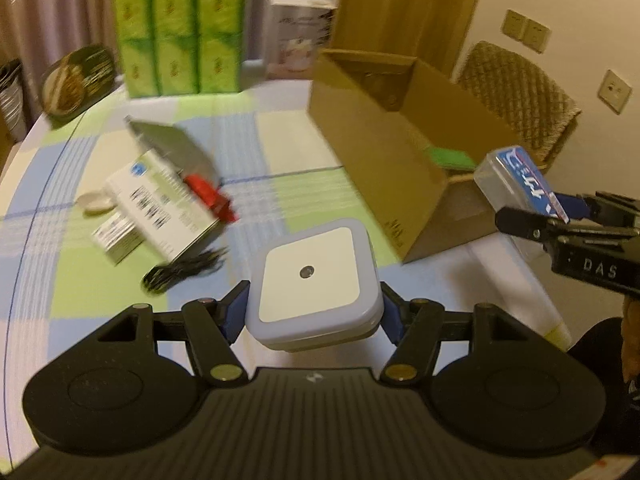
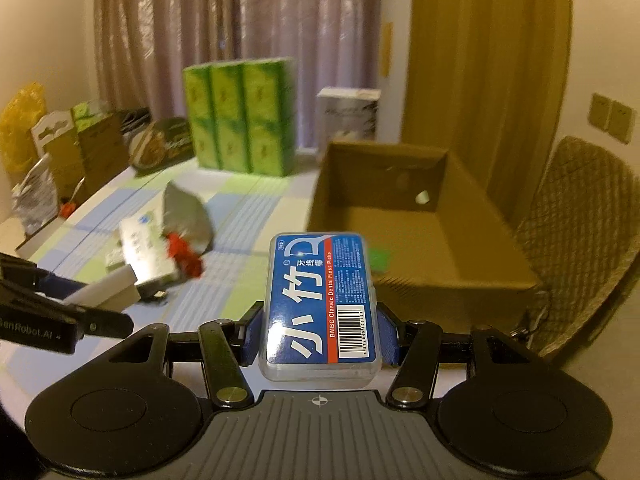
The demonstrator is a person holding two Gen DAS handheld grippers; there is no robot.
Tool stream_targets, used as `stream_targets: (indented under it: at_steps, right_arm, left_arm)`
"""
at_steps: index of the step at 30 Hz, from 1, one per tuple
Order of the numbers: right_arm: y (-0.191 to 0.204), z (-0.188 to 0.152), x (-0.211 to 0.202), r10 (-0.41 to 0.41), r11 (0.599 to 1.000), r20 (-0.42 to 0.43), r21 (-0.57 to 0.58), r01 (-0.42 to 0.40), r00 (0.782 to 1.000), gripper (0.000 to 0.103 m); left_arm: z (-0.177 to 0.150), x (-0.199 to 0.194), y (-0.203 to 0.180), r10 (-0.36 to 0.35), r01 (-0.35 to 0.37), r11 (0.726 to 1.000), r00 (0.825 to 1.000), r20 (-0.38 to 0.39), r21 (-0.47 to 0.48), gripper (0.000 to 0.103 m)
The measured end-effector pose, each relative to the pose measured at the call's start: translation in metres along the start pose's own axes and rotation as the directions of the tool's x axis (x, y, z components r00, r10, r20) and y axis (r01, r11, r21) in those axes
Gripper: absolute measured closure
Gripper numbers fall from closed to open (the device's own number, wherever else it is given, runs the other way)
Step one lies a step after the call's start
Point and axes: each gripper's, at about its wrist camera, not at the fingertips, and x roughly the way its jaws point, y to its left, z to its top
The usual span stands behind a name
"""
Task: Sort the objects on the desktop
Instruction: 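Open the left tool to drop the night light into the box while the right tool holds the floss box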
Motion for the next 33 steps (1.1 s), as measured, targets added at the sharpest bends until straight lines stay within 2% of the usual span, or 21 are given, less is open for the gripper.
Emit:
stream_targets:
  at_steps: [13, 20, 33]
  right_arm:
    - [-0.064, 0.028, 0.011, -0.089, 0.996, 0.042, 0.032, 0.088, 0.995, 0.05]
    - [-0.088, 0.033, 0.023, -0.108, 0.993, 0.045, 0.051, 0.105, 0.993, 0.05]
    - [-0.117, 0.042, 0.058, -0.114, 0.991, 0.026, 0.079, 0.112, 0.993, 0.05]
  left_arm:
    - [0.078, 0.031, -0.072, -0.108, 0.096, 0.985, 0.991, 0.078, 0.142, 0.043]
    - [0.11, 0.061, -0.093, -0.177, 0.161, 0.971, 0.981, 0.078, 0.179, 0.043]
    - [0.118, 0.101, -0.116, -0.212, 0.201, 0.949, 0.977, 0.018, 0.244, 0.043]
